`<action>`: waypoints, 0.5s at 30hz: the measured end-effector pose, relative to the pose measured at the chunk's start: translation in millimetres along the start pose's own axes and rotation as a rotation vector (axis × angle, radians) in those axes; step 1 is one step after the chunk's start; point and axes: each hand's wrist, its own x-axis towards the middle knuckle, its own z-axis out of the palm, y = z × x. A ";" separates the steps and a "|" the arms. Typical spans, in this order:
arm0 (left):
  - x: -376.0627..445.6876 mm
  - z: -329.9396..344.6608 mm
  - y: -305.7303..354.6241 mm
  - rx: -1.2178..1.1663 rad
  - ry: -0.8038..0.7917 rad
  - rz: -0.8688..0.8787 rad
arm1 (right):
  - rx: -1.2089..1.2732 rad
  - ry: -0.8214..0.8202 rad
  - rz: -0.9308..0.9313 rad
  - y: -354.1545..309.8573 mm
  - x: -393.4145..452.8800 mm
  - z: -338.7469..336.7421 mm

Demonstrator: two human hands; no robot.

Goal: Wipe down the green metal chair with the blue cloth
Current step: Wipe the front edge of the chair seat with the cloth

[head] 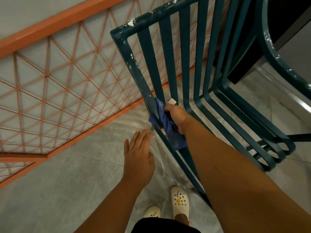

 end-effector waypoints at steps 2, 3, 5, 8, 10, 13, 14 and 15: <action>0.1 0.8 0.1 0.001 -0.011 -0.013 | 0.103 -0.048 -0.035 5.8 -1.0 4.5; -0.1 0.8 0.1 0.002 -0.016 -0.017 | 0.140 -0.059 -0.044 12.4 -7.1 3.7; 0.4 0.3 0.0 0.002 -0.011 -0.023 | 0.129 -0.031 -0.034 32.9 -14.9 -6.9; 0.7 0.7 -1.8 0.008 -0.015 -0.026 | 0.034 0.001 0.077 59.1 -20.1 -26.0; 1.4 1.5 -3.2 0.014 -0.024 -0.029 | -0.039 -0.009 0.172 62.6 -20.6 -34.4; 1.0 2.0 -2.8 0.022 -0.049 -0.044 | -0.019 -0.010 0.156 42.7 -9.9 -30.7; 0.1 2.0 -2.0 0.022 -0.056 -0.045 | 0.027 -0.007 0.112 32.1 -5.8 -25.2; -0.7 2.0 -0.9 0.020 -0.061 -0.043 | 0.071 -0.003 0.072 20.4 -3.1 -18.1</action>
